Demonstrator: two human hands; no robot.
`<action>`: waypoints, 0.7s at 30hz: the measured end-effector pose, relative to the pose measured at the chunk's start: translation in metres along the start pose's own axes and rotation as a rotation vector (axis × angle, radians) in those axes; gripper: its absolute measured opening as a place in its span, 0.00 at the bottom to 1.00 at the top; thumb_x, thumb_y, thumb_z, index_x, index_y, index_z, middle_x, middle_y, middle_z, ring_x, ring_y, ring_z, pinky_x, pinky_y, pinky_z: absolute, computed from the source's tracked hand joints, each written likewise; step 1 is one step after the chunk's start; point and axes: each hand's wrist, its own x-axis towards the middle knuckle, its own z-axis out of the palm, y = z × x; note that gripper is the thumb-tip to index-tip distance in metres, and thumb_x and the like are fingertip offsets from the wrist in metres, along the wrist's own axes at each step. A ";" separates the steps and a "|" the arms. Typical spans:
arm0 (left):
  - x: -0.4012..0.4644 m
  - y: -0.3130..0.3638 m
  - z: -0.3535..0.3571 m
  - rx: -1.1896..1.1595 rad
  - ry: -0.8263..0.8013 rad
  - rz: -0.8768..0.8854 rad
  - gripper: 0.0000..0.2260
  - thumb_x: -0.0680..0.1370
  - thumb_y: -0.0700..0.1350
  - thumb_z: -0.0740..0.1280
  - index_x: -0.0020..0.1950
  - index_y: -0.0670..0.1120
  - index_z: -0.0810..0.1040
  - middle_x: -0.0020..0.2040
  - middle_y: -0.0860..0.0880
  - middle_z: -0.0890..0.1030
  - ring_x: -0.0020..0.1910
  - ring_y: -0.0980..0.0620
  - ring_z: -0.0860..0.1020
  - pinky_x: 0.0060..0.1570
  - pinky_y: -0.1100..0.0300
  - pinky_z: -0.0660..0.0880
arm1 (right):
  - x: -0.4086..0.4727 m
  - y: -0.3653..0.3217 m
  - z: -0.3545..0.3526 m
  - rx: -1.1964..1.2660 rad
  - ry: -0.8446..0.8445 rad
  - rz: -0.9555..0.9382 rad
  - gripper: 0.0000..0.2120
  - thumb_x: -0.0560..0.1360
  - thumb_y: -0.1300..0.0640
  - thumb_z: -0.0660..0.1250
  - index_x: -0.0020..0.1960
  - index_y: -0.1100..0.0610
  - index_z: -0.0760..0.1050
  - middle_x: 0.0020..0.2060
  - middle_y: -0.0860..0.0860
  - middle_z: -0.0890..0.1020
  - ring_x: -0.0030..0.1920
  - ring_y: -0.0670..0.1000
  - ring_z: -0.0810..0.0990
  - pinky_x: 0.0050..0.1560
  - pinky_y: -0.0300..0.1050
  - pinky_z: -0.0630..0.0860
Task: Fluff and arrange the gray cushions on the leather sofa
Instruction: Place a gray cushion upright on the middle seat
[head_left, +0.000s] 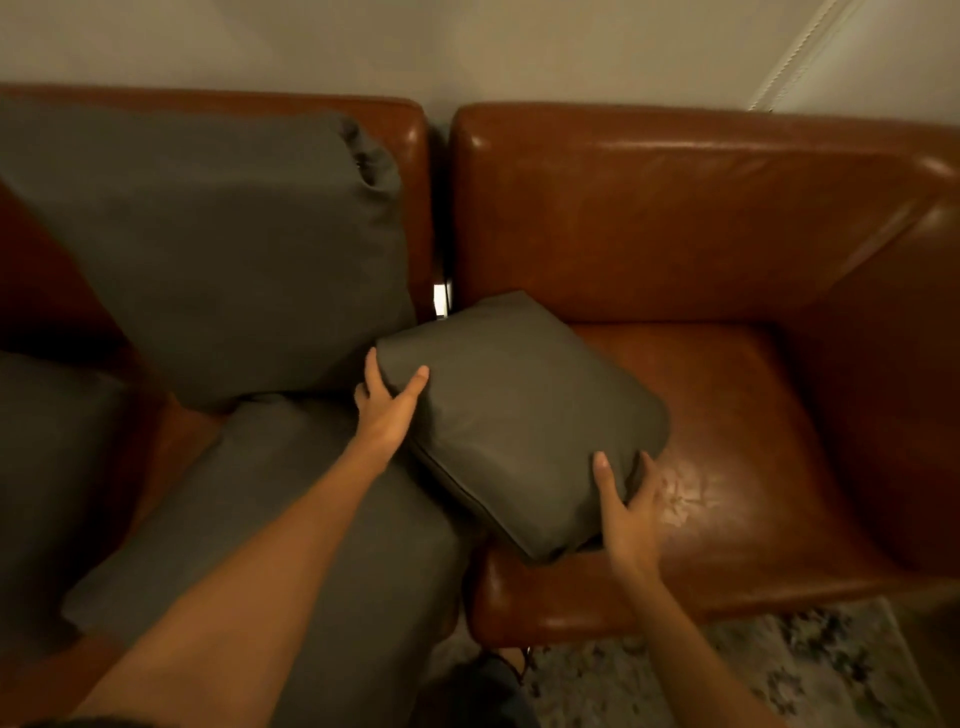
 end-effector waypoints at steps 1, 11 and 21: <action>-0.001 0.004 0.002 -0.016 0.018 -0.017 0.38 0.74 0.61 0.68 0.76 0.65 0.48 0.77 0.46 0.53 0.72 0.39 0.62 0.68 0.38 0.65 | 0.001 0.001 0.000 0.079 -0.025 0.018 0.42 0.71 0.32 0.63 0.78 0.45 0.52 0.76 0.49 0.58 0.74 0.57 0.62 0.71 0.58 0.65; -0.020 0.063 0.026 -0.005 -0.097 0.073 0.29 0.76 0.55 0.68 0.75 0.55 0.63 0.73 0.47 0.58 0.63 0.40 0.73 0.49 0.48 0.80 | 0.057 -0.056 -0.053 0.271 0.205 -0.022 0.35 0.76 0.41 0.66 0.78 0.47 0.55 0.74 0.53 0.65 0.72 0.55 0.66 0.68 0.48 0.65; -0.013 0.161 0.095 -0.048 -0.200 0.192 0.35 0.75 0.46 0.72 0.78 0.47 0.58 0.67 0.43 0.73 0.48 0.48 0.81 0.40 0.57 0.82 | 0.201 -0.181 -0.129 0.148 0.210 -0.091 0.30 0.78 0.39 0.62 0.75 0.48 0.60 0.72 0.53 0.67 0.69 0.57 0.68 0.63 0.51 0.67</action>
